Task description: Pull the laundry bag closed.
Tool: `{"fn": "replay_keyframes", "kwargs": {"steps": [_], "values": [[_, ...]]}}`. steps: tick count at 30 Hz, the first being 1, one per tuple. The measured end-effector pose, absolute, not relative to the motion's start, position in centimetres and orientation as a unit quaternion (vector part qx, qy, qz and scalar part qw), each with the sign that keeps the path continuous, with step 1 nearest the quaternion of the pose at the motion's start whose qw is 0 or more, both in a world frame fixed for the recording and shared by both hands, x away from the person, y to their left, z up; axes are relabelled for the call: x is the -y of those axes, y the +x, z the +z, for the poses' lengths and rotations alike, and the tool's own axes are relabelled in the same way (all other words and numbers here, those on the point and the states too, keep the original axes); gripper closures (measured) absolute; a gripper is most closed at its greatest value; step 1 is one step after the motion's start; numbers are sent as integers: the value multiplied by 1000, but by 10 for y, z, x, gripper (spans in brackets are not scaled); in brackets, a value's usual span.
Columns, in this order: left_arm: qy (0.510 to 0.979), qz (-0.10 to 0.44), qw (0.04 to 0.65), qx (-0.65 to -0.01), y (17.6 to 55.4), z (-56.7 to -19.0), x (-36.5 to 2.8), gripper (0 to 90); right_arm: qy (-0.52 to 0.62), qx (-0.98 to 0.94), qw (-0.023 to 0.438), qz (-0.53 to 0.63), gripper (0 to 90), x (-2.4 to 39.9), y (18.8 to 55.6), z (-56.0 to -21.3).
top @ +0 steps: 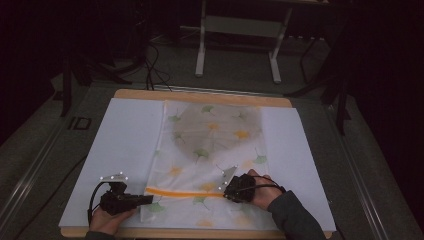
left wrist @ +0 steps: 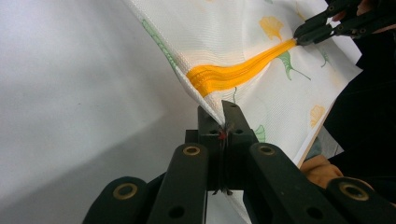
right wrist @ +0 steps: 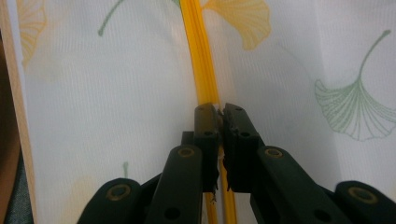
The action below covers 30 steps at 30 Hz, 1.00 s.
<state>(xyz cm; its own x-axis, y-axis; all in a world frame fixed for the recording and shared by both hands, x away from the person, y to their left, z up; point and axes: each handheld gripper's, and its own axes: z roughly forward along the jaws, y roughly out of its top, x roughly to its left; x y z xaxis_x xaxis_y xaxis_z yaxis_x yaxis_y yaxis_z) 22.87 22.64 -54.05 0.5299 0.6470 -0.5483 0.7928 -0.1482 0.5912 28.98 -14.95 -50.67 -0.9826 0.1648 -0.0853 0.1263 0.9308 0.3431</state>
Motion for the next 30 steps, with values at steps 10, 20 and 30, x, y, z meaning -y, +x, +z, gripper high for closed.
{"fn": "replay_keyframes", "kwargs": {"steps": [10, 20, 30], "values": [[754, -82, 444, -478, 229, -541, -227, 886, 78, -981, 57, 168, 850, 155, 290, -506], [753, -82, 444, -478, 229, -541, -227, 886, 84, -981, 57, 164, 850, 164, 289, -506], [753, -82, 444, -479, 229, -541, -227, 886, 89, -981, 58, 161, 850, 171, 289, -506]]}}
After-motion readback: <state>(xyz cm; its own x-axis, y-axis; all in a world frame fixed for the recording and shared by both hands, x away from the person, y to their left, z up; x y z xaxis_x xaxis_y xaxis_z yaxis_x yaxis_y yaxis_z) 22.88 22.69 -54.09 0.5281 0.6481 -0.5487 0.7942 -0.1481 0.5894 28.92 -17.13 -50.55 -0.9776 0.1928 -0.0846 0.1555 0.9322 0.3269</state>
